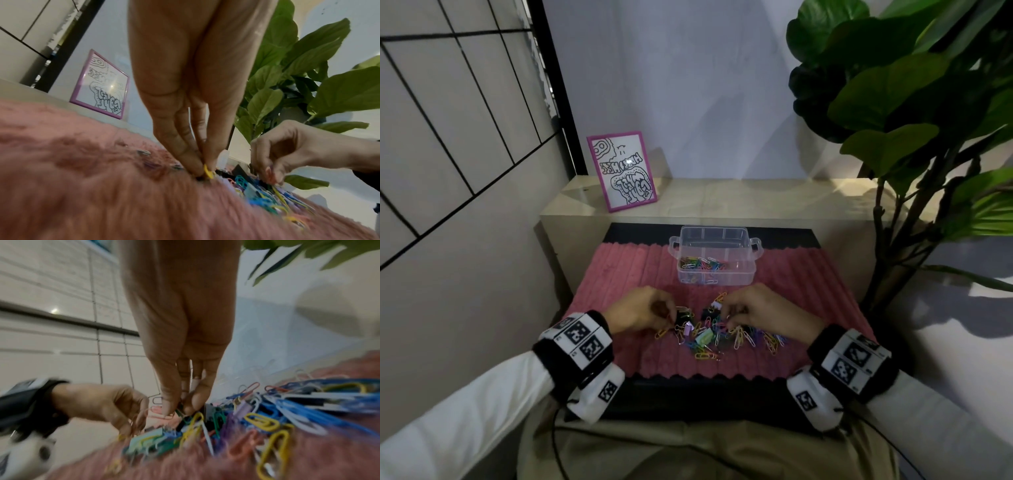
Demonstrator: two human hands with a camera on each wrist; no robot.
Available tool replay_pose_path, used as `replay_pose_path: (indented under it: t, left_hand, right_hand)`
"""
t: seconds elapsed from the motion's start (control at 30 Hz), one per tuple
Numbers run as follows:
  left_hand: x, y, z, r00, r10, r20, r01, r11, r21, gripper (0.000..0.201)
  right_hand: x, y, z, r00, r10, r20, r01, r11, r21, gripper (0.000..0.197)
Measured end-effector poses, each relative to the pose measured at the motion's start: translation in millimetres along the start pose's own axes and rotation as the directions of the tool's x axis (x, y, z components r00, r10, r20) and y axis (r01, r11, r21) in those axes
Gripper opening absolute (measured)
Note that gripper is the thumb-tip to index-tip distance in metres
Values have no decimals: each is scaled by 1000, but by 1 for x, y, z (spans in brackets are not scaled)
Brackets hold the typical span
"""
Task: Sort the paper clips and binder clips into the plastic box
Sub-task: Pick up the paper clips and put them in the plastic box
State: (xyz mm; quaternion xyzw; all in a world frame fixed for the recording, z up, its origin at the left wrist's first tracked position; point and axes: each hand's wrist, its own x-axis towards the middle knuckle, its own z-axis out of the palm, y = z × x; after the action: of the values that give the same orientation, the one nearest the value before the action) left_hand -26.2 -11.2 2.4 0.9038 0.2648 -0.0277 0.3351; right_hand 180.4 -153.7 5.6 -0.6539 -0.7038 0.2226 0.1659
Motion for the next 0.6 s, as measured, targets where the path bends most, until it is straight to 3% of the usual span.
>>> replay_pose_path:
  t: [0.13,0.37,0.47,0.6]
  left_hand:
    - [0,-8,-6,1000,14,-10,-15,986,-166,29]
    - [2,-14,-22,997,14,-74,-38,944,-328,17]
    - [8,-12,-30,991,-19,-136,-34,927,-374,19]
    - [22,-6,-41,973,-39,-227,-50,926,-375,18]
  right_hand:
    - [5,2,-19,987,100,-126,-75,979,188,8]
    - [60,5,-55,935,236,-264,-124,917,380,7]
    - [97,8,-57,905,302,-300,-201,925,323,13]
    - [122,8,-46,927,314,-205,-293,948,126,18]
